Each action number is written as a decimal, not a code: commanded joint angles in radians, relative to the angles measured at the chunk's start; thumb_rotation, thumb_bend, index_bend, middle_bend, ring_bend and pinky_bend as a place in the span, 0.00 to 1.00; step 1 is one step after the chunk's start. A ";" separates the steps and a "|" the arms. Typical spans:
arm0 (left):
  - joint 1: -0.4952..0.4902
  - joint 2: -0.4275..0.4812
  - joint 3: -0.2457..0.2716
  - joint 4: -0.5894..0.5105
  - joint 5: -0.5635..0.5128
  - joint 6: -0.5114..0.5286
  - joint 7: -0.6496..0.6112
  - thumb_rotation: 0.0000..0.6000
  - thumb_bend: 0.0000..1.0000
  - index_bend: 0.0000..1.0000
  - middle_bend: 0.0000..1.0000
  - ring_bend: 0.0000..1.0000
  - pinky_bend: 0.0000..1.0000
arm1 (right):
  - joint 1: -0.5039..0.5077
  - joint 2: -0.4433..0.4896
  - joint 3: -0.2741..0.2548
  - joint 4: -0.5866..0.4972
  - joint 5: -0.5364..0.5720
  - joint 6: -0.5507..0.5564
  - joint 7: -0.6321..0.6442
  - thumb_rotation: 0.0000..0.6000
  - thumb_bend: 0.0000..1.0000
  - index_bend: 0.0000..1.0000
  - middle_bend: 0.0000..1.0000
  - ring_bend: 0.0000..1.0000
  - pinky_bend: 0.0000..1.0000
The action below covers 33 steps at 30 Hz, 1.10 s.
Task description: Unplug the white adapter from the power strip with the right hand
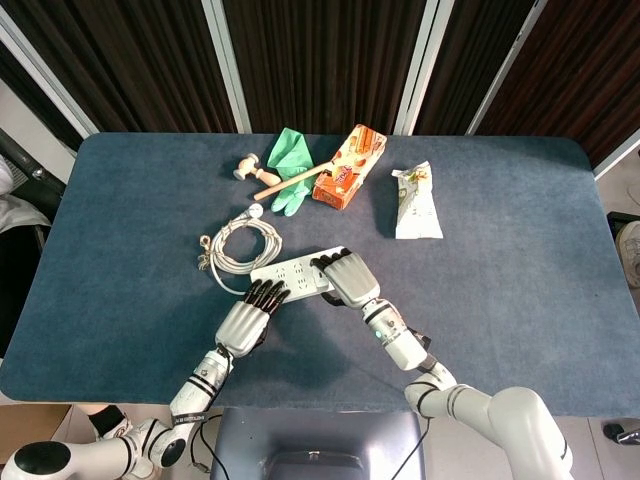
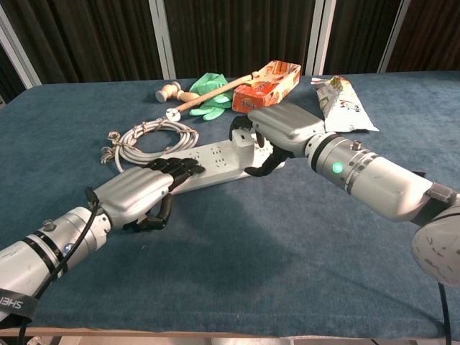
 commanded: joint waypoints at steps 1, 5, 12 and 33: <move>-0.003 -0.005 0.001 0.004 0.003 -0.001 -0.001 1.00 0.91 0.00 0.00 0.00 0.07 | -0.002 0.002 -0.002 -0.003 -0.004 0.008 0.011 1.00 0.45 0.70 0.54 0.54 0.52; -0.001 -0.014 0.009 0.013 0.008 -0.001 -0.005 1.00 0.90 0.00 0.00 0.00 0.07 | -0.007 0.013 -0.003 -0.017 0.000 0.004 0.022 1.00 0.45 0.72 0.55 0.56 0.53; -0.008 -0.033 0.017 0.043 0.028 0.004 -0.019 1.00 0.91 0.00 0.00 0.00 0.06 | -0.010 0.041 0.009 -0.057 0.028 -0.032 0.010 1.00 0.46 0.73 0.55 0.56 0.53; -0.017 -0.028 0.017 0.057 0.046 0.008 -0.057 1.00 0.90 0.00 0.01 0.00 0.05 | -0.035 0.119 -0.005 -0.158 0.002 0.009 0.053 1.00 0.47 0.73 0.56 0.56 0.53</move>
